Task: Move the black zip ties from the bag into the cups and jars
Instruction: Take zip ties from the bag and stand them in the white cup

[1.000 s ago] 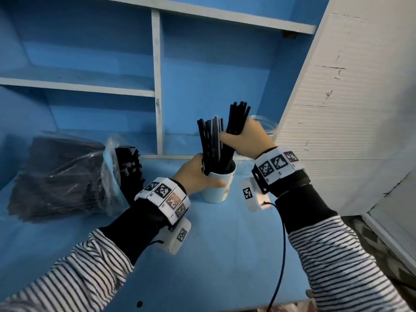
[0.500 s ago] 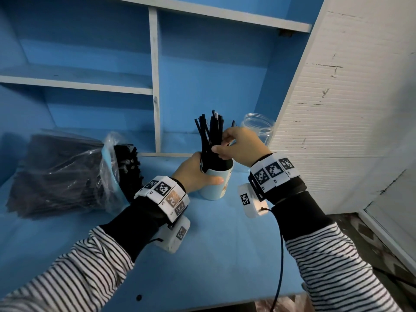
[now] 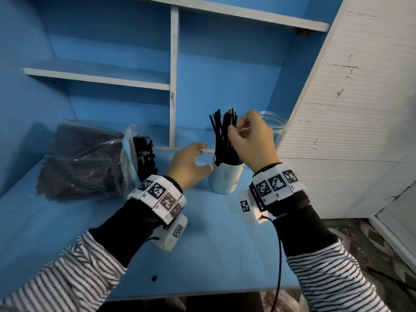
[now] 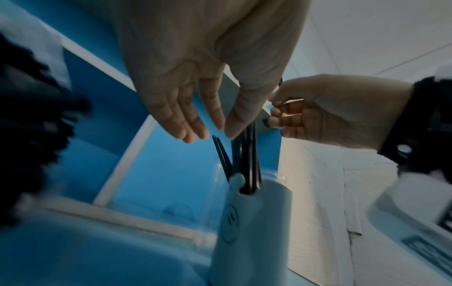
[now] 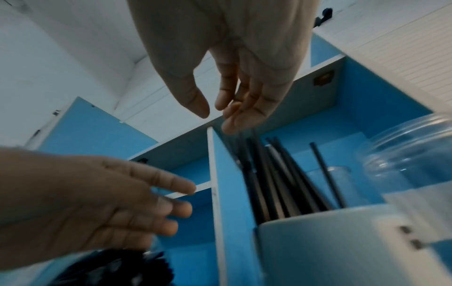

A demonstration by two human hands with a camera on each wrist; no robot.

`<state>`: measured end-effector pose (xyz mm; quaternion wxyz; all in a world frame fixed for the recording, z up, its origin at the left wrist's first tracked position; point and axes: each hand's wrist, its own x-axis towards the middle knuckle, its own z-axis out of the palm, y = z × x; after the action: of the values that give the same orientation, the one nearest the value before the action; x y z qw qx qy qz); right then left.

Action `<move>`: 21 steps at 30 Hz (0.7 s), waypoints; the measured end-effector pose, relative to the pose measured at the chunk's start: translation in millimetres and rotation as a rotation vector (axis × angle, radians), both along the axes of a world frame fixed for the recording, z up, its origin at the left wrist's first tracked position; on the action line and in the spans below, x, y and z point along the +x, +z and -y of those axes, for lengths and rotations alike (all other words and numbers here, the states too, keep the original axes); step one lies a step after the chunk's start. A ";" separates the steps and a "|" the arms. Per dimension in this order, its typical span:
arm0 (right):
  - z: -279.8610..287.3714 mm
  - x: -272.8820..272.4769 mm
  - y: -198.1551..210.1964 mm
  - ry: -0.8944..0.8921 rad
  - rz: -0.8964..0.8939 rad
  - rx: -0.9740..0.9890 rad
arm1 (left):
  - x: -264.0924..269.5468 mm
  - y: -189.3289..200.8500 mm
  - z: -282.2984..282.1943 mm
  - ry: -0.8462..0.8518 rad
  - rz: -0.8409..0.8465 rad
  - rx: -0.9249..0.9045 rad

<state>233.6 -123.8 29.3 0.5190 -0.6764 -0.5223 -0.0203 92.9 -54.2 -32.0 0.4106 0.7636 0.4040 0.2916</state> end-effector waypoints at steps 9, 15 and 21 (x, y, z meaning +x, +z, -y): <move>-23.6 -76.5 -29.6 0.455 0.027 -0.215 | -96.8 27.8 -28.5 0.343 0.074 0.514; -43.7 -109.5 -54.6 0.621 0.110 -0.610 | -133.1 19.6 -46.0 0.283 -0.158 0.394; -55.9 -112.7 -61.7 0.590 0.160 -0.583 | -137.6 17.5 -41.8 0.214 -0.240 0.345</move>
<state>120.9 -67.9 -32.3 0.2475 -0.6128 -0.7159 0.2253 -44.7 -12.4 -14.5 0.1899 0.8045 0.4728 0.3053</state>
